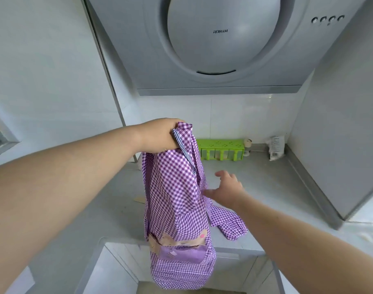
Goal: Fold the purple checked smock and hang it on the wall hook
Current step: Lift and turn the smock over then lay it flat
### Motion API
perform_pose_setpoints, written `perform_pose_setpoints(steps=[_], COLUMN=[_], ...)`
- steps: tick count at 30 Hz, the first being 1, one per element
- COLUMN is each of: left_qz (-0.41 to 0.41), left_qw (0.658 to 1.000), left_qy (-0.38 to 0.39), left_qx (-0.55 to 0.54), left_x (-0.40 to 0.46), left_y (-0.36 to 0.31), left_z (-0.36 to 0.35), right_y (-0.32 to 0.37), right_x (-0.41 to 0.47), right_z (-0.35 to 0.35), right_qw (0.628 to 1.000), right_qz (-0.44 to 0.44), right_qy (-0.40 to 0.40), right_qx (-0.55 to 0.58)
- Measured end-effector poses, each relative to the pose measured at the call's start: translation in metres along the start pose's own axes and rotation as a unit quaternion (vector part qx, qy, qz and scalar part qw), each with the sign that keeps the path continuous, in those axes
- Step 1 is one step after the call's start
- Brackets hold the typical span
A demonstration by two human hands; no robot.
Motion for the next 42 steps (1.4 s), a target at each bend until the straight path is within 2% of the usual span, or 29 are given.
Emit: perform_pose_setpoints(steps=[4, 8, 10, 14, 19, 22, 27, 30, 33, 36, 42], left_qz=[0.003, 0.015, 0.022, 0.041, 0.051, 0.05, 0.034, 0.029, 0.021, 0.012, -0.003], left_qw=[1.0, 1.0, 1.0, 0.999, 0.998, 0.998, 0.998, 0.997, 0.997, 0.996, 0.993], left_qy=[0.007, 0.009, 0.013, 0.026, 0.029, 0.044, 0.057, 0.069, 0.077, 0.092, 0.119], left_qx=[-0.014, -0.017, -0.009, 0.006, -0.008, -0.004, 0.009, 0.005, 0.004, -0.003, 0.001], left_x=[-0.001, -0.005, -0.007, -0.01, -0.008, 0.001, 0.03, 0.048, 0.067, 0.089, 0.141], left_y=[0.012, 0.028, 0.037, 0.063, 0.096, 0.117, 0.151, 0.165, 0.176, 0.18, 0.186], left_z=[0.001, 0.006, 0.008, 0.012, 0.014, 0.011, 0.002, -0.005, -0.015, -0.029, -0.067], right_y=[0.009, 0.021, 0.02, 0.01, -0.013, -0.028, -0.042, -0.044, -0.056, -0.075, -0.099], right_x=[-0.005, 0.01, 0.023, 0.052, 0.065, 0.075, 0.082, 0.082, 0.081, 0.077, 0.092], right_z=[-0.024, -0.043, -0.048, -0.058, -0.064, -0.067, -0.046, -0.018, 0.005, 0.027, 0.078], right_qw=[0.998, 1.0, 0.999, 0.983, 0.981, 0.975, 0.96, 0.974, 0.986, 0.97, 0.934], right_qz=[0.024, 0.004, -0.025, -0.104, -0.155, -0.191, -0.203, -0.189, -0.151, -0.161, -0.177], right_qy=[0.053, 0.01, -0.012, -0.003, 0.013, -0.011, -0.06, -0.072, -0.045, -0.053, -0.14], right_qx=[-0.031, -0.014, 0.044, 0.151, 0.113, 0.111, 0.181, 0.101, -0.051, -0.173, -0.278])
Point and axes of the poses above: each hand's wrist, its own x-axis towards the middle knuckle, its own z-axis out of the back of the hand, y = z × x, the point moved 3 cm from there along x, towards the middle knuckle, and after that the axes turned 11 degrees about -z, right-handed, at the moved point
